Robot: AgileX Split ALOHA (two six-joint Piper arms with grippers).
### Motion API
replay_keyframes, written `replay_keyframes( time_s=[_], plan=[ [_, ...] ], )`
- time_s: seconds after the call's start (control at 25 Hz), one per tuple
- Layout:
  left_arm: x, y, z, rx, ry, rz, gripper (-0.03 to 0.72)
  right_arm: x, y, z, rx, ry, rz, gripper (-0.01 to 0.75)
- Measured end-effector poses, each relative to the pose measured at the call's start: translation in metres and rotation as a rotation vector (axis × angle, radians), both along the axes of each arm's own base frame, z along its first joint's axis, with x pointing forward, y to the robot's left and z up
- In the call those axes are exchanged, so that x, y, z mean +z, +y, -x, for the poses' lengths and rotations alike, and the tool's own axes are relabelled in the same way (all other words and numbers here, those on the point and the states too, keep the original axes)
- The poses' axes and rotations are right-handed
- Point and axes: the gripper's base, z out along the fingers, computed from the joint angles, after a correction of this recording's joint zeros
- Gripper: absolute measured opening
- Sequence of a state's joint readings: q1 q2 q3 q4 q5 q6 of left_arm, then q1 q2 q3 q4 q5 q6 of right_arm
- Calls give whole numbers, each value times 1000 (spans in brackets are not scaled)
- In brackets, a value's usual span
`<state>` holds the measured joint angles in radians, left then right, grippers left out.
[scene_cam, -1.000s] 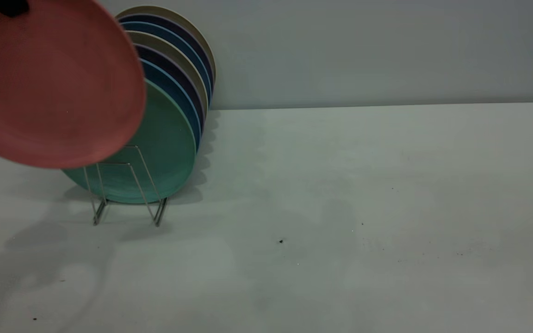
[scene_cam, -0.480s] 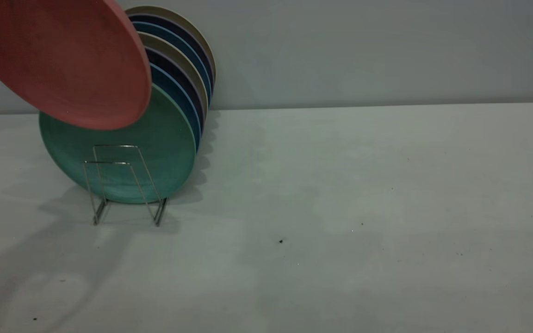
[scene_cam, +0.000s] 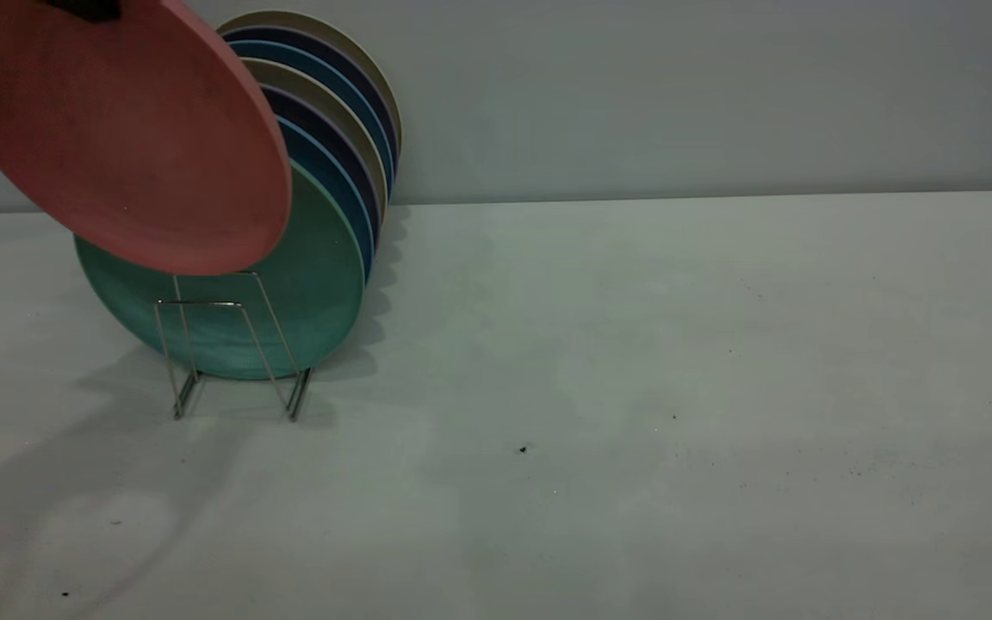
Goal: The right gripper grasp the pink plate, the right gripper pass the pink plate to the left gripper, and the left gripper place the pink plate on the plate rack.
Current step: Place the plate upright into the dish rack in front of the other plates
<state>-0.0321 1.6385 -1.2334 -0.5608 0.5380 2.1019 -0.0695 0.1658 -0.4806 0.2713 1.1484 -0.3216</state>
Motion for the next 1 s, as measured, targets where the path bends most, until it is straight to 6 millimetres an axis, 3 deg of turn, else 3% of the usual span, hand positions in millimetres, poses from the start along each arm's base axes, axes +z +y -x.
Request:
replay_keyframes(
  time_s=[1.0],
  plan=[
    [-25, -2, -13, 33, 53, 42, 82, 0, 0, 0, -4, 1, -3, 446]
  ],
)
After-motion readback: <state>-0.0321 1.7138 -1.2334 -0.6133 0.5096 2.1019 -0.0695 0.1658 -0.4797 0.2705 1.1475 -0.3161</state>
